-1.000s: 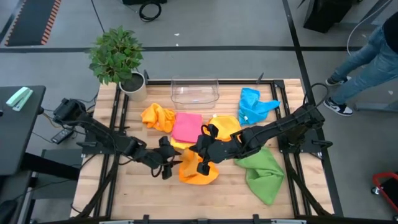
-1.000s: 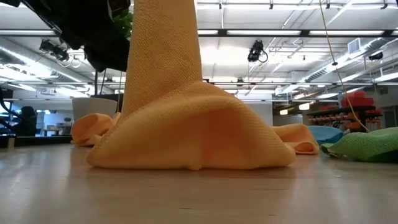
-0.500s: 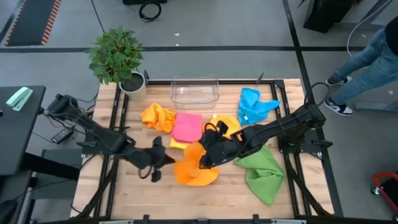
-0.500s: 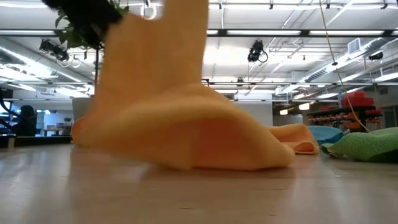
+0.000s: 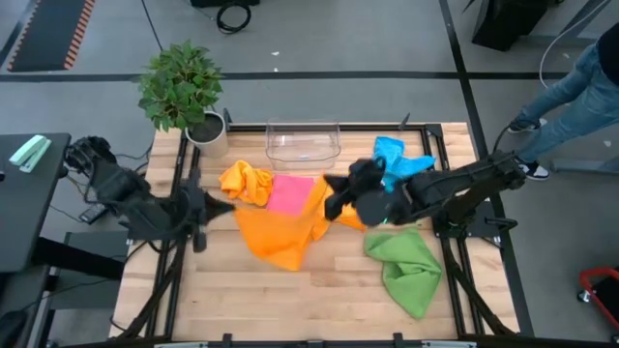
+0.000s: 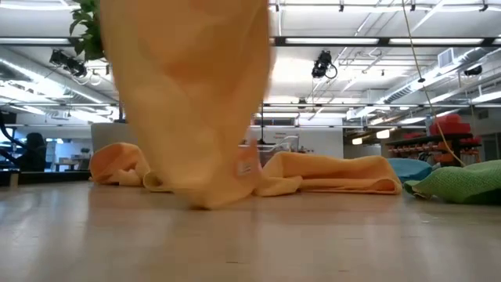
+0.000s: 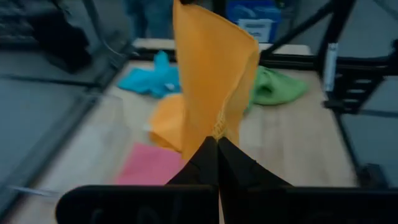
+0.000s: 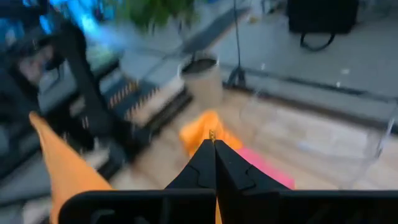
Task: Fold microfiber towels
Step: Fold the bottom orange microfiber cloth
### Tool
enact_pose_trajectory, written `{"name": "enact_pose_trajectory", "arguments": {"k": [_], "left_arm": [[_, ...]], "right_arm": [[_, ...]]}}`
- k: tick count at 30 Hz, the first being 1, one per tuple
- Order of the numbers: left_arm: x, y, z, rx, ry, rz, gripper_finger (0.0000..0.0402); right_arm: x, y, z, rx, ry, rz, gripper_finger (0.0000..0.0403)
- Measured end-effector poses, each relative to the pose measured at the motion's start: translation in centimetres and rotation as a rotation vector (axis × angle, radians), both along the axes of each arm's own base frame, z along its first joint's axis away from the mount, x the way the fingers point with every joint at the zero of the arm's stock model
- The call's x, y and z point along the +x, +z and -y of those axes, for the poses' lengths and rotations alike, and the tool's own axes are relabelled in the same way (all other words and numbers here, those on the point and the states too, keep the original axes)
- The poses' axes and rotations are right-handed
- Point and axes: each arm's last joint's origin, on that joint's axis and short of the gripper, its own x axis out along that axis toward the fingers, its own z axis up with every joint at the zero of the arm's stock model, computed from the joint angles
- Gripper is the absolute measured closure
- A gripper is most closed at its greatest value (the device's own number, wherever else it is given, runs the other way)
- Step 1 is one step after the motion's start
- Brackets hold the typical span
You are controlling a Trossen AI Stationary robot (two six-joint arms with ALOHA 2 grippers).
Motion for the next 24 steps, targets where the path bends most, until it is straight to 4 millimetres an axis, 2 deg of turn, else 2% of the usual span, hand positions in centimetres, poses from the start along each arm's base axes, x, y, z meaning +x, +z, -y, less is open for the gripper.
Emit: {"name": "enact_pose_trajectory", "arguments": {"k": [4, 7, 10, 13, 17, 20, 24], "left_arm": [[-0.5, 2.4, -1.1, 0.042, 0.017, 0.034, 0.0400], [-0.9, 3.9, -1.5, 0.041, 0.006, 0.069, 0.0400], [-1.3, 4.4, -1.2, -0.002, -0.052, 0.077, 0.0400], [-1.3, 3.6, 0.0, -0.116, -0.163, 0.028, 0.0400], [-1.2, 0.1, 3.9, -0.257, -0.329, -0.137, 0.0400], [-1.4, -4.3, 7.8, -0.358, -0.389, -0.247, 0.0400], [-2.3, -10.1, 12.4, -0.522, -0.430, -0.291, 0.0400]], "right_arm": [[-0.8, 1.9, 0.9, -0.042, 0.000, 0.063, 0.0403], [-1.3, 2.8, 0.3, -0.055, 0.038, 0.103, 0.0403], [-1.7, 3.0, -1.0, -0.039, 0.084, 0.120, 0.0403], [-1.9, 2.2, -3.8, 0.030, 0.173, 0.125, 0.0403], [-1.3, -0.7, -8.8, 0.164, 0.279, 0.108, 0.0403], [-0.6, -3.8, -12.9, 0.310, 0.311, 0.103, 0.0403], [0.3, -8.3, -18.5, 0.563, 0.300, 0.174, 0.0403]]}}
